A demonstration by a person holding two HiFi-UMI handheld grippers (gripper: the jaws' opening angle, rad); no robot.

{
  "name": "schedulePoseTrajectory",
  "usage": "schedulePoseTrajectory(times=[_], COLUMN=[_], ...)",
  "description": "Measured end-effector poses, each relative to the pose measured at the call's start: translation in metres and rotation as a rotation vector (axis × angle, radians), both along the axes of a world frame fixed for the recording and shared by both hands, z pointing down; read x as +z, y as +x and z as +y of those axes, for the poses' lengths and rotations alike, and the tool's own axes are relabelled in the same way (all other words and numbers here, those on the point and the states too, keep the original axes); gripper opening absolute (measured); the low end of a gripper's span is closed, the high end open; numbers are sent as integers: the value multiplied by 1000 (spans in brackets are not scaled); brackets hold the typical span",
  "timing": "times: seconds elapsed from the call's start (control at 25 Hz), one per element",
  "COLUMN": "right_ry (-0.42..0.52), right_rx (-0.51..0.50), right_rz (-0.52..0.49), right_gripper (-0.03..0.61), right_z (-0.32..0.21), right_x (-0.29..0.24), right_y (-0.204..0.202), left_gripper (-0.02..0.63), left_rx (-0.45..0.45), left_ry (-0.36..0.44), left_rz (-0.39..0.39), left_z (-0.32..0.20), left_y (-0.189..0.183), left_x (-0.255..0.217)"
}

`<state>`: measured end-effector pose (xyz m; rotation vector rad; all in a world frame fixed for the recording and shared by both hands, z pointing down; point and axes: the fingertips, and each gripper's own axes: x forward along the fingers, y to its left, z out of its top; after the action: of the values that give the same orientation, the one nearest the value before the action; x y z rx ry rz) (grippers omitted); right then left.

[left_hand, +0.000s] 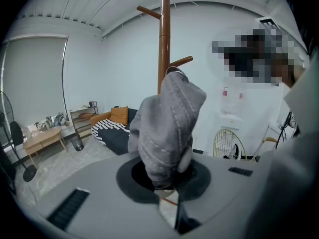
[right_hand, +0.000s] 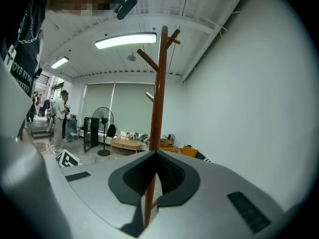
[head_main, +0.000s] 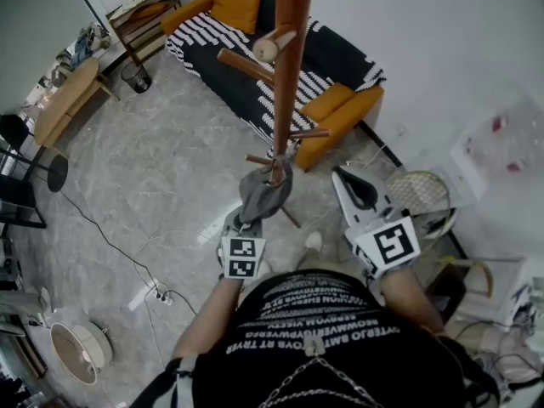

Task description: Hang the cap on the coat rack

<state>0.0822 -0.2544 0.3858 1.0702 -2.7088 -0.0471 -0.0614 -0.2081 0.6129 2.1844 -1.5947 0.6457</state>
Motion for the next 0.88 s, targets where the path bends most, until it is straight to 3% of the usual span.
schedulePoseTrajectory(times=[0.88], right_ry=[-2], right_rx=[0], right_rz=[2], right_gripper=[3], right_z=[5], right_x=[0], right_y=[-5], left_gripper=[20], left_rx=[6], left_ry=[-61], left_rz=[19], left_z=[-13], left_y=[-1], left_x=[36])
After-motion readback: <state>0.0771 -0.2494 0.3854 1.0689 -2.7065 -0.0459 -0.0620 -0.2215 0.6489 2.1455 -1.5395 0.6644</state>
